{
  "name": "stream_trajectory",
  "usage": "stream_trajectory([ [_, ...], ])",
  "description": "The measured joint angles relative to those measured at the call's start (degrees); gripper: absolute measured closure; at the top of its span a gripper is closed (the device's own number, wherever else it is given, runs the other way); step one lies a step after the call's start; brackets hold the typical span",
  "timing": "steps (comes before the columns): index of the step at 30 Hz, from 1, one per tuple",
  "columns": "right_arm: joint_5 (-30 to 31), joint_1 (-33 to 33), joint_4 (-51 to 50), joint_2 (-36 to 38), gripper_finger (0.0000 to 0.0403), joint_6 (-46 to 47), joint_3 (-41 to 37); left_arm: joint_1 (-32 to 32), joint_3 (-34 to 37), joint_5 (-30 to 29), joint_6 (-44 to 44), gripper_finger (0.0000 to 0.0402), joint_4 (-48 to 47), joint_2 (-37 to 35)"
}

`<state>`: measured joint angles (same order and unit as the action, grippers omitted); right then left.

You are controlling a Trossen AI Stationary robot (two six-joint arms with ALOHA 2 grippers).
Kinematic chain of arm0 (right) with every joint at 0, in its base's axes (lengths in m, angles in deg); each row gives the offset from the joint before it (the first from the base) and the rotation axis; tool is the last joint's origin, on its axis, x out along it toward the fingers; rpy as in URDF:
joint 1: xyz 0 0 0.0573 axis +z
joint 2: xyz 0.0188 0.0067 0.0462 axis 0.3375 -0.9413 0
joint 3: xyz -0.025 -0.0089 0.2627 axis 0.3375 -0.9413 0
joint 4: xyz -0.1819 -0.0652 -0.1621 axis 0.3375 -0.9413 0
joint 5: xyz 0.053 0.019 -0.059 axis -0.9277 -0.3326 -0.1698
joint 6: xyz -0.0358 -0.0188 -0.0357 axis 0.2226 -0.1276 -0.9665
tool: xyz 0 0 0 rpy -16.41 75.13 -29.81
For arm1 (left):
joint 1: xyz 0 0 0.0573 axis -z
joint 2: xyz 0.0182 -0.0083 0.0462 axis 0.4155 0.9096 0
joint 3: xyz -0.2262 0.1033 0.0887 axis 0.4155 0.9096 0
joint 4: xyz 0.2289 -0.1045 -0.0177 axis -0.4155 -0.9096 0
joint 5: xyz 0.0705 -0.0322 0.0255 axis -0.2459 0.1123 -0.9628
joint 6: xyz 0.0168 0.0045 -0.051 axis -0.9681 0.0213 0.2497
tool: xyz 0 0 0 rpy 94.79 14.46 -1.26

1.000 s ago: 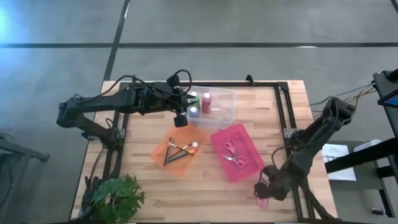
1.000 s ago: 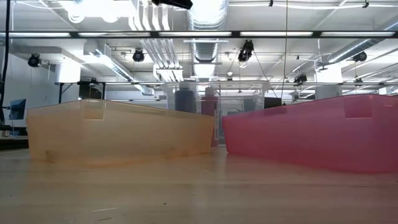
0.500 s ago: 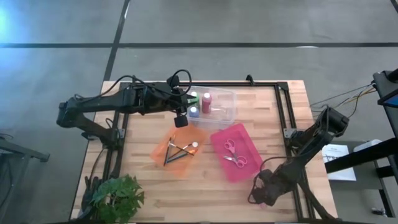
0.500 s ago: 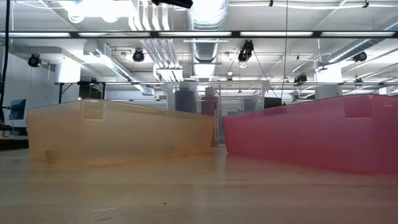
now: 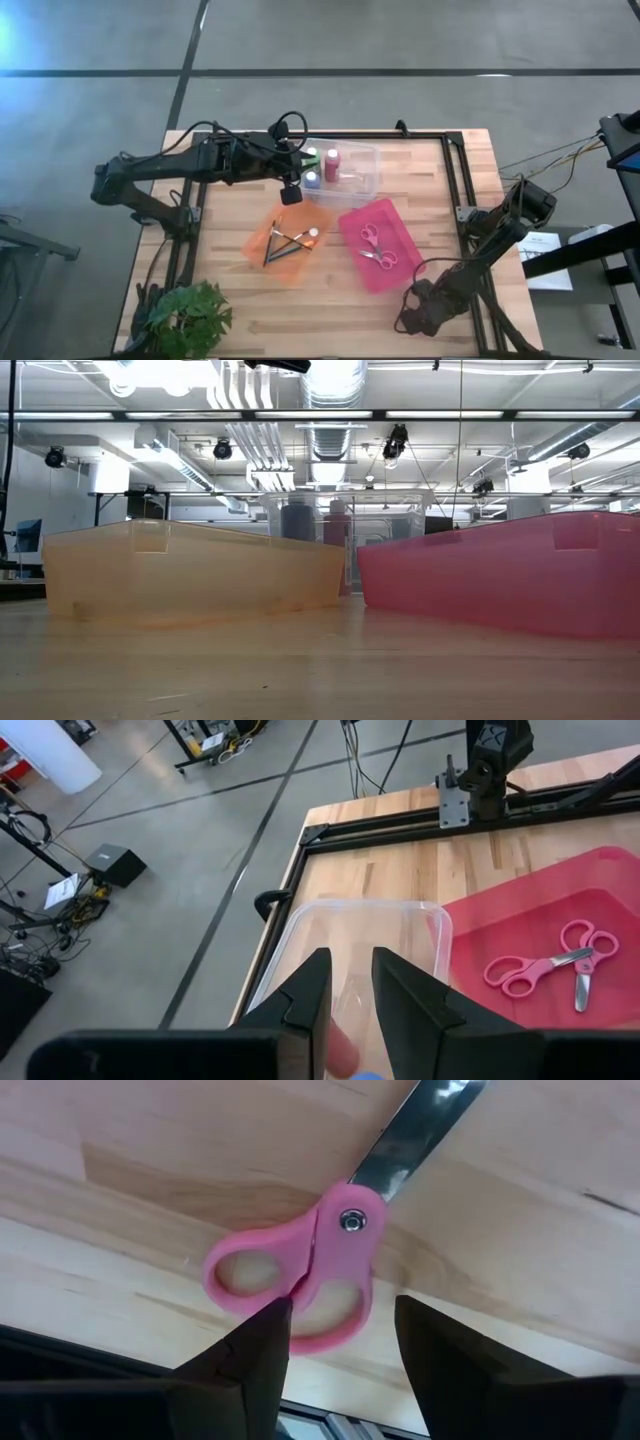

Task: Pick & Place Paint Supplies
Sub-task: Put the pink scissors into the pink bin

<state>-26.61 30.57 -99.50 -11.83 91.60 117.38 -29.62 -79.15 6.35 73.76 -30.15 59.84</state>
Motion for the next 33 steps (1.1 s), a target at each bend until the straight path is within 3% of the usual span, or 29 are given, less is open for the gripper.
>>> stream_trajectory([
  [11,5.28,0.05,-1.19,4.05,0.0228,1.07,-0.15,0.01,-0.02,0.04,-0.02,0.0319,0.00,0.00],
  [33,5.09,1.71,-6.24,4.71,0.0228,2.29,-0.07,0.03,-0.02,-0.09,1.49,0.0319,-0.02,0.00],
])
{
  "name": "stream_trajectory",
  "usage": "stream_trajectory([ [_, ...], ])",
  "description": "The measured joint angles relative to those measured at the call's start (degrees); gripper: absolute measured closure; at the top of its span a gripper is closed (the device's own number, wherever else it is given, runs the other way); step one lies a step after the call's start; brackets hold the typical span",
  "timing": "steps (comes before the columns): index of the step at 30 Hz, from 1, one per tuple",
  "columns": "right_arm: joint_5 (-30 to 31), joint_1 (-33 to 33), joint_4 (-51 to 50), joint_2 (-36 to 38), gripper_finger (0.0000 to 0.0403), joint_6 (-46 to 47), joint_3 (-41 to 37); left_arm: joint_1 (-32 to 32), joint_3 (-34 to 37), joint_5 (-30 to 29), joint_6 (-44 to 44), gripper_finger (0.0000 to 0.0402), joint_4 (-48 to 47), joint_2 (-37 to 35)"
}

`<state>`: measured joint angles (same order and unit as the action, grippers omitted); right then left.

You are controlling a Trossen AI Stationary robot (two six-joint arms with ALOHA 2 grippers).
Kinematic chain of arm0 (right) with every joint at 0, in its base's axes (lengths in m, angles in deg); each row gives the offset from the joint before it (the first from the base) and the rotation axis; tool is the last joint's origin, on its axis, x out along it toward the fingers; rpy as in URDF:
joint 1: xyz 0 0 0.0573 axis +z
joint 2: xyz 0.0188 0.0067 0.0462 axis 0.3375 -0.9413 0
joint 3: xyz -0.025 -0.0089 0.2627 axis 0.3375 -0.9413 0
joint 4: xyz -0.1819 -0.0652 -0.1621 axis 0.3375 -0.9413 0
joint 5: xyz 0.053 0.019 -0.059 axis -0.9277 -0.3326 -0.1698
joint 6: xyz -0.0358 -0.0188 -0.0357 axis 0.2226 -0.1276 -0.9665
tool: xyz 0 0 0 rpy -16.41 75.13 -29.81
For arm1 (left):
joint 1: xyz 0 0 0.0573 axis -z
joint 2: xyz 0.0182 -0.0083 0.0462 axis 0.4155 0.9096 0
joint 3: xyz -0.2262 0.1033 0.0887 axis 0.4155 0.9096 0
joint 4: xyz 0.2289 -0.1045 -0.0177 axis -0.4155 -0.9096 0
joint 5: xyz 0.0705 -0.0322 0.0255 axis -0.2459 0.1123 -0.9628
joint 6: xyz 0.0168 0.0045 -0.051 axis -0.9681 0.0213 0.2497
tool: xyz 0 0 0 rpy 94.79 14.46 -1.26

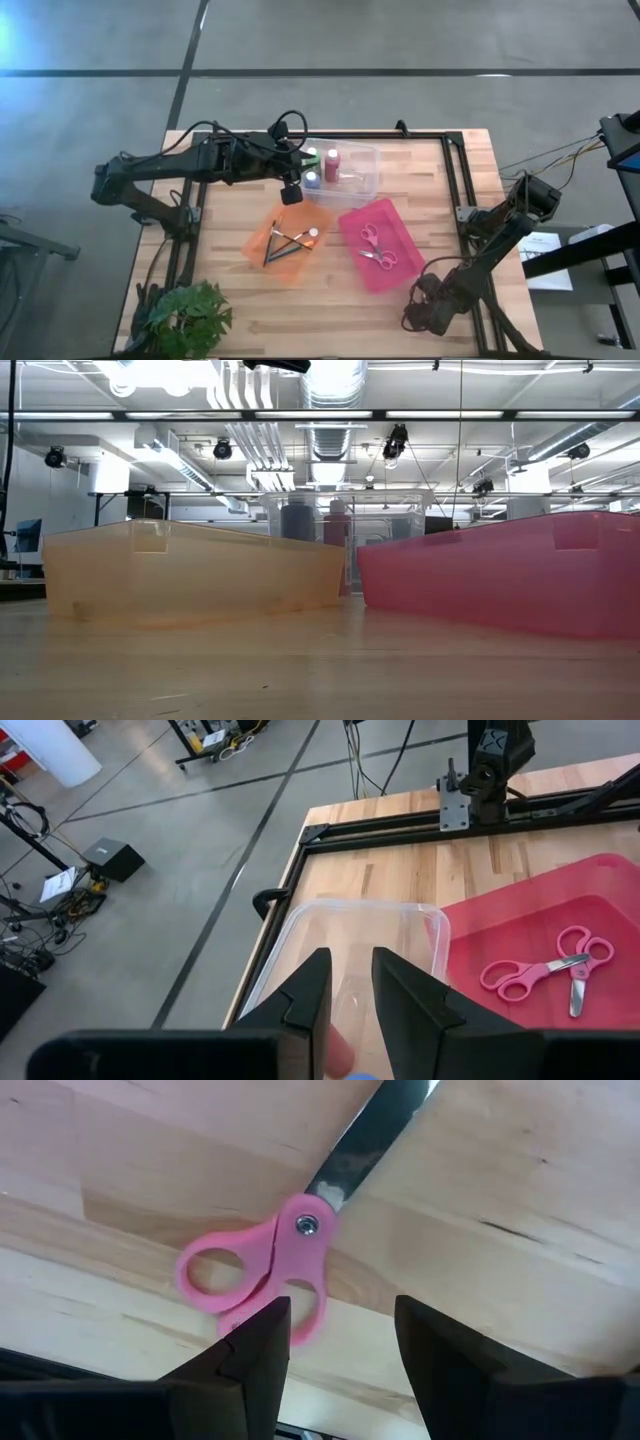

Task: Pick & Place Paint Supplies
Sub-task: Put the pink scissors into the pink bin

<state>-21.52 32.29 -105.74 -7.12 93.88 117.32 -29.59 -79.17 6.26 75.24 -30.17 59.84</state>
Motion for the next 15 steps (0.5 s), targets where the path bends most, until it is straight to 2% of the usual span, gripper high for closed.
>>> stream_trajectory([
  [15,-1.18,0.33,2.66,-4.35,0.0228,-0.41,0.24,0.00,-0.04,0.01,0.17,0.0319,0.01,0.00],
])
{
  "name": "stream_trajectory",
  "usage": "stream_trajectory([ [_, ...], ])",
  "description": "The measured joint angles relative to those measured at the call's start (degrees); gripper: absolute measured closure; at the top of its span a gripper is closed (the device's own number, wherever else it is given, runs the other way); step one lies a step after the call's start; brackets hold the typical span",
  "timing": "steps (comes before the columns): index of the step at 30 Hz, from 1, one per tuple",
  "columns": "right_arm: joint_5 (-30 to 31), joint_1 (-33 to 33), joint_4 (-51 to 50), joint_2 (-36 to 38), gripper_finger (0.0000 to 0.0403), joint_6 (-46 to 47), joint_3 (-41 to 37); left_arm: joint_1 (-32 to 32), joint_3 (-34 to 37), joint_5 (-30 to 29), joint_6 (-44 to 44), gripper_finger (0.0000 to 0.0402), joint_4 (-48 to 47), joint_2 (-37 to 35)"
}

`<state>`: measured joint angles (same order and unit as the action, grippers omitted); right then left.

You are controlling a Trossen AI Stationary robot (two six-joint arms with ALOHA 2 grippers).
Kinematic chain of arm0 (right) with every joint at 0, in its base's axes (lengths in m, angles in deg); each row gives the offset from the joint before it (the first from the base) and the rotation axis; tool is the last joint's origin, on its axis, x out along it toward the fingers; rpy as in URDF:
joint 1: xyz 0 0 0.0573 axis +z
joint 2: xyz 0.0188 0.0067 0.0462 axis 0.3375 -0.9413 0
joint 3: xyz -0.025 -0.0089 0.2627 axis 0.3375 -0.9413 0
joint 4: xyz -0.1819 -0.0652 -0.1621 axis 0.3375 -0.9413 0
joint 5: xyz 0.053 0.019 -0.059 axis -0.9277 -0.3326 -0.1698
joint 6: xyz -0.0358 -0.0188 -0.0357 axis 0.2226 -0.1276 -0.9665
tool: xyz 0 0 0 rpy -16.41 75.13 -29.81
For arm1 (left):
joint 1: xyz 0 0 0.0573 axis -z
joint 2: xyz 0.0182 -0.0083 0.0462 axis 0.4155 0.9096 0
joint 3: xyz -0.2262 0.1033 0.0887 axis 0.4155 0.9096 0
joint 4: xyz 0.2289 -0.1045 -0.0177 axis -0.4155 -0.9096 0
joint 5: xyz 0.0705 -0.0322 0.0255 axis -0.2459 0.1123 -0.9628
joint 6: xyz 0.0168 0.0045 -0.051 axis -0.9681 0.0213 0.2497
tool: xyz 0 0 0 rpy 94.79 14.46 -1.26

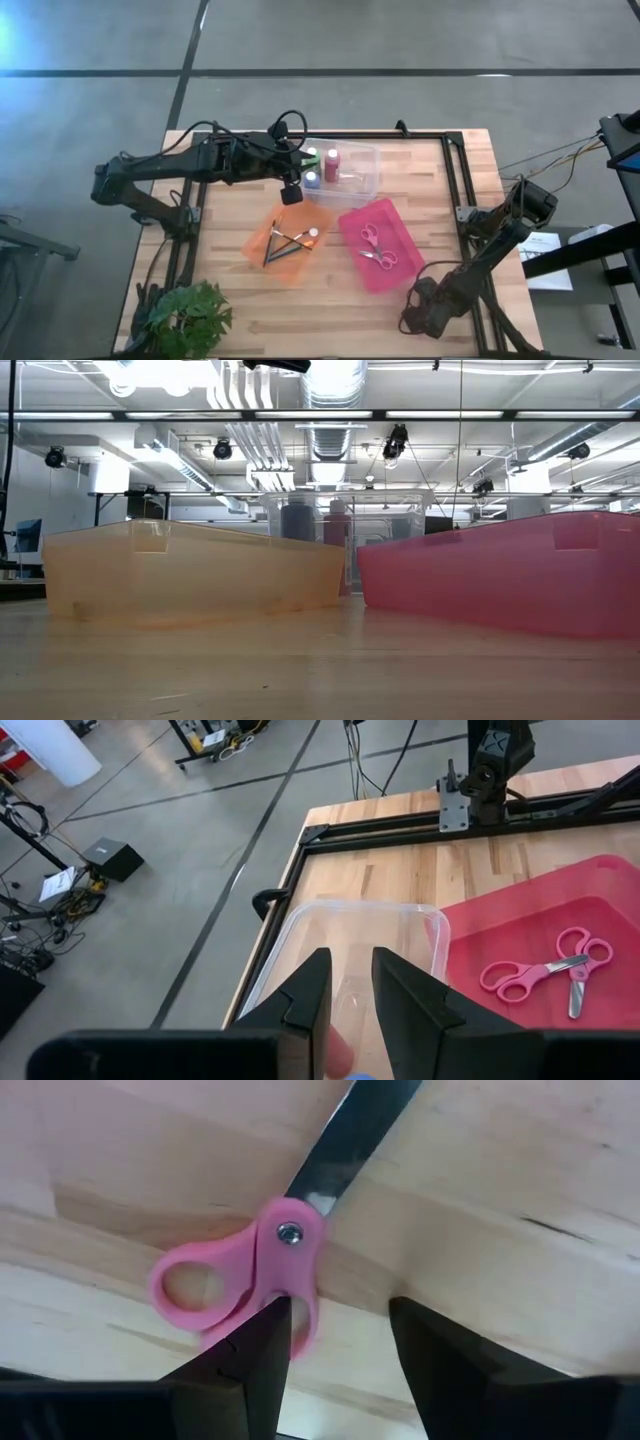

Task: Pick & Place Paint Supplies
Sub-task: Put the pink scissors into the pink bin

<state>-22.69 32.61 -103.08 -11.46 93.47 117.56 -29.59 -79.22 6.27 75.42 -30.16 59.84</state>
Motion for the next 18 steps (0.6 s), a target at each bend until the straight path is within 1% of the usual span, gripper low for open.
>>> stream_trajectory([
  [3,0.19,0.02,-0.24,-0.35,0.0229,-0.03,0.00,0.00,0.00,-0.01,-0.02,0.0319,0.02,0.00],
  [5,0.08,0.02,-0.43,-0.61,0.0239,-0.07,-0.02,-0.02,0.00,-0.01,-0.04,0.0319,0.08,0.00],
  [14,-0.03,0.07,-1.74,-1.97,0.0342,-3.86,0.02,-0.02,0.00,-0.01,-0.28,0.0319,0.19,0.00],
  [18,-1.18,0.04,-1.76,-1.92,0.0367,-8.26,0.02,-0.04,0.00,-0.01,-0.39,0.0319,0.19,0.00],
])
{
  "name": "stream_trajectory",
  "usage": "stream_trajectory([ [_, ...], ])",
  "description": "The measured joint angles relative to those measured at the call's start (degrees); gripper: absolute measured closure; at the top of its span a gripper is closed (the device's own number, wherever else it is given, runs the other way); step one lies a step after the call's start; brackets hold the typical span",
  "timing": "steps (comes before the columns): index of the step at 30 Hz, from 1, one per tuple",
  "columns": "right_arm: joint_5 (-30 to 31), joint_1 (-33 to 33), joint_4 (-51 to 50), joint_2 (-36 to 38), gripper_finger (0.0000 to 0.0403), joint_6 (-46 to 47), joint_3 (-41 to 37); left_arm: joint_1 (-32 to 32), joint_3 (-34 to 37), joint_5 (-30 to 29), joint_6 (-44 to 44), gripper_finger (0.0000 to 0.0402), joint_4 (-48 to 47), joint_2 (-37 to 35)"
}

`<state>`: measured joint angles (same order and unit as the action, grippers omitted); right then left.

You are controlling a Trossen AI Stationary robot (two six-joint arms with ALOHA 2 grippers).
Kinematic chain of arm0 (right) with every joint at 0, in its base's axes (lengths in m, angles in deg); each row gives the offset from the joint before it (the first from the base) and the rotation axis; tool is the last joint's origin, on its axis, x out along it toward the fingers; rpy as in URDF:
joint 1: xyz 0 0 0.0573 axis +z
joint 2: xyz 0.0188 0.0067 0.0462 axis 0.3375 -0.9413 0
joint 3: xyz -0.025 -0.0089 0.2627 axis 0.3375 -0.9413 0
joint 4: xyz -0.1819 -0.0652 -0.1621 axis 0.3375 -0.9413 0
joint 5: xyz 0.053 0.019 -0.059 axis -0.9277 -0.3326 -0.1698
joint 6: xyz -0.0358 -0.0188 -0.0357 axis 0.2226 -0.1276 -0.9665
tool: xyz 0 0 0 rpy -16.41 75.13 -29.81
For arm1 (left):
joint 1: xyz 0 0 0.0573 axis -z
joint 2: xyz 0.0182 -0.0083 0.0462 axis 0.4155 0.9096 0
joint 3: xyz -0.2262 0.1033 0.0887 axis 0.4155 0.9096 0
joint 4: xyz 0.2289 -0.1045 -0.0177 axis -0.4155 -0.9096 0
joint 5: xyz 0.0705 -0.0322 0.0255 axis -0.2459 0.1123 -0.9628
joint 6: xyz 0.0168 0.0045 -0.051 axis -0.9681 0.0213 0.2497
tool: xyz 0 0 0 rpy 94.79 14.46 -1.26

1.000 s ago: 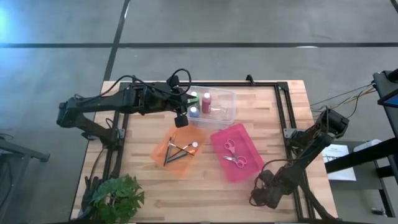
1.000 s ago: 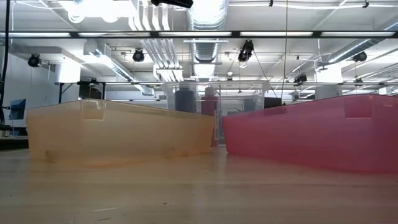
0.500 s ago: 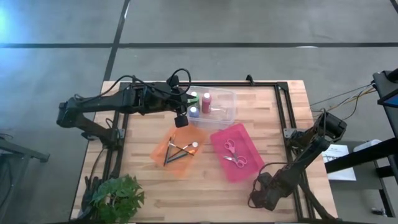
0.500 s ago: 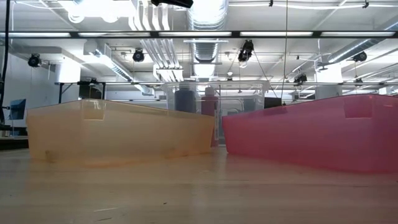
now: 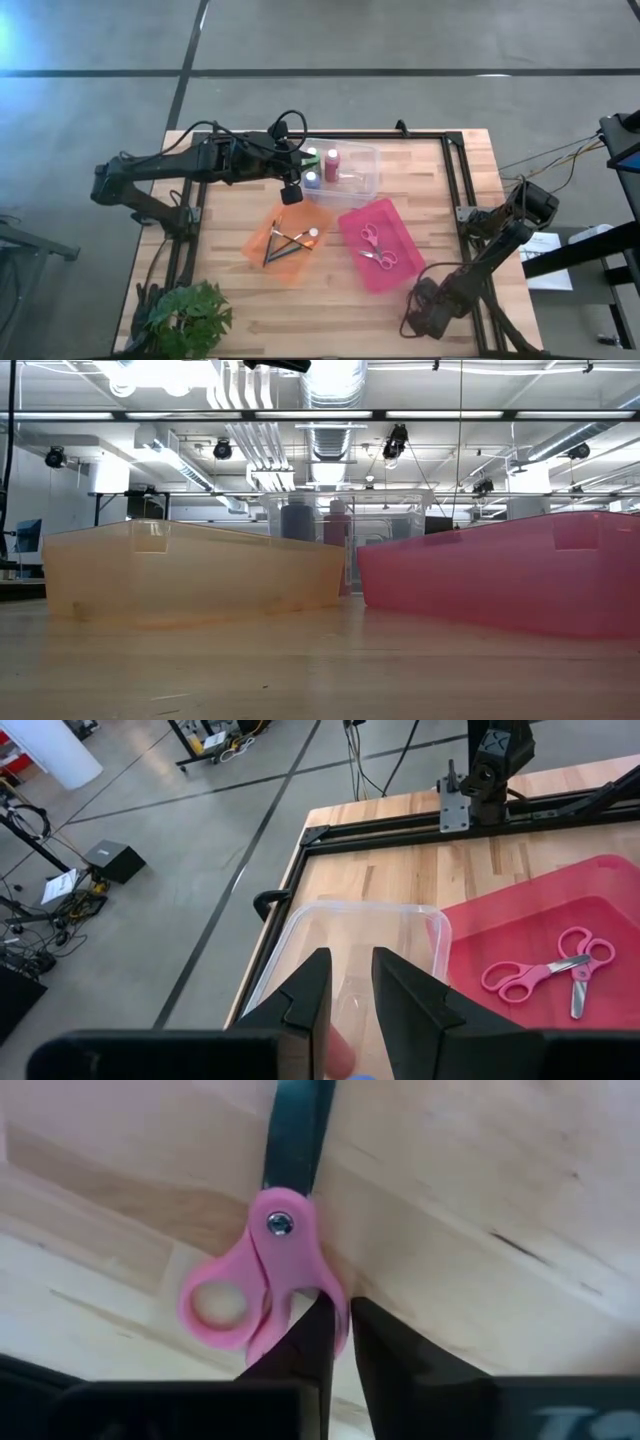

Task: Pick & Place Paint Supplies
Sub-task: Put the pink scissors into the pink bin

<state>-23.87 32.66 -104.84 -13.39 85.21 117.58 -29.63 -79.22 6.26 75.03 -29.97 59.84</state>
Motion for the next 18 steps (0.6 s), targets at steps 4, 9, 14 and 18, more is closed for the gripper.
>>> stream_trajectory([
  [4,-1.12,-0.04,-0.26,-0.07,0.0375,-3.32,0.35,-0.02,0.00,-0.04,0.00,0.0319,0.00,0.00],
  [9,-1.17,-0.04,0.24,-0.06,0.0390,-4.12,0.34,-0.14,0.00,-0.09,0.00,0.0319,-0.02,0.00],
  [14,0.37,0.33,0.82,1.58,0.0393,-5.39,0.47,-0.14,0.00,-0.24,0.00,0.0318,0.00,0.00],
  [18,2.34,1.34,1.55,2.19,0.0394,-5.66,1.85,-0.16,0.00,-0.24,0.02,0.0318,0.00,0.00],
])
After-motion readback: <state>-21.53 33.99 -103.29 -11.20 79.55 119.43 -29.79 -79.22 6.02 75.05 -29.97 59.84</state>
